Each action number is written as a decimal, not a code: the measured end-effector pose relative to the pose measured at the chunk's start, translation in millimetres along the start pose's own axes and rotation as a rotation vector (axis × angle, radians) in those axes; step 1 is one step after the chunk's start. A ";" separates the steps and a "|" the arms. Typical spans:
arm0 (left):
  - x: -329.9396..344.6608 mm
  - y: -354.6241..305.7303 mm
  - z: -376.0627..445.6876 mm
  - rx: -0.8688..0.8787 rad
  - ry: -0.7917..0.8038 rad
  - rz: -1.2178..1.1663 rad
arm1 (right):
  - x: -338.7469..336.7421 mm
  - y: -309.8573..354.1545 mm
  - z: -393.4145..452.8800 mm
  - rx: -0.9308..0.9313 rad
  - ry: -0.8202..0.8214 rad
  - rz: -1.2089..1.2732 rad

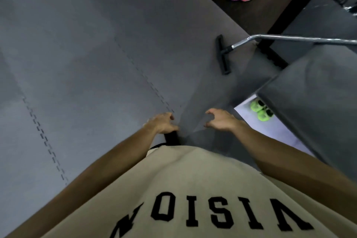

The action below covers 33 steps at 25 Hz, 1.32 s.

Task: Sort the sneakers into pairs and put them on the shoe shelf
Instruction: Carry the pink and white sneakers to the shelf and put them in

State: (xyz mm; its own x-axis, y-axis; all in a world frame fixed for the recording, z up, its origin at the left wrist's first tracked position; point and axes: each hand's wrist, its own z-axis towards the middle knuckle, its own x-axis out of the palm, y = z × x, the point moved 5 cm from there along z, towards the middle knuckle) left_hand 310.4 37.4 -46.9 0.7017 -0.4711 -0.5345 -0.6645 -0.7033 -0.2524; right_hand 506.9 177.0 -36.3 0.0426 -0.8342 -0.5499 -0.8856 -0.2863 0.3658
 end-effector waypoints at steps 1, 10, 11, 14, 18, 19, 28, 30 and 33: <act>-24.0 9.0 9.0 -0.001 -0.003 0.012 | -9.8 19.0 16.0 0.004 -0.003 0.030; -234.1 12.6 131.4 0.052 -0.045 0.064 | -136.5 120.9 156.4 0.019 -0.061 0.092; -255.0 4.2 150.5 0.053 -0.047 0.067 | -155.9 126.2 176.8 0.018 -0.066 0.101; -313.4 -27.1 202.8 0.048 -0.092 0.097 | -215.0 138.4 234.8 -0.003 -0.072 0.090; -388.6 -77.0 263.4 0.044 -0.071 0.065 | -311.2 152.4 295.2 -0.003 -0.062 0.017; -408.1 -88.6 276.7 0.051 -0.071 0.059 | -334.6 155.6 308.1 -0.006 -0.065 0.013; -564.0 -167.0 416.9 0.121 -0.028 0.149 | -483.9 167.7 437.5 0.075 -0.055 0.060; -602.5 -183.4 446.4 0.140 -0.026 0.199 | -512.9 172.2 467.4 0.085 -0.055 0.078; -673.2 -219.7 497.2 0.216 -0.001 0.247 | -564.3 179.6 512.3 0.149 -0.087 0.168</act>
State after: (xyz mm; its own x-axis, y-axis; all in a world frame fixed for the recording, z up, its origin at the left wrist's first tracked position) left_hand -143.7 773.8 -32.7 0.5125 -0.6128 -0.6015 -0.8538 -0.4387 -0.2804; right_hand 86.8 837.8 -45.0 -0.1457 -0.8188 -0.5553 -0.9357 -0.0682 0.3462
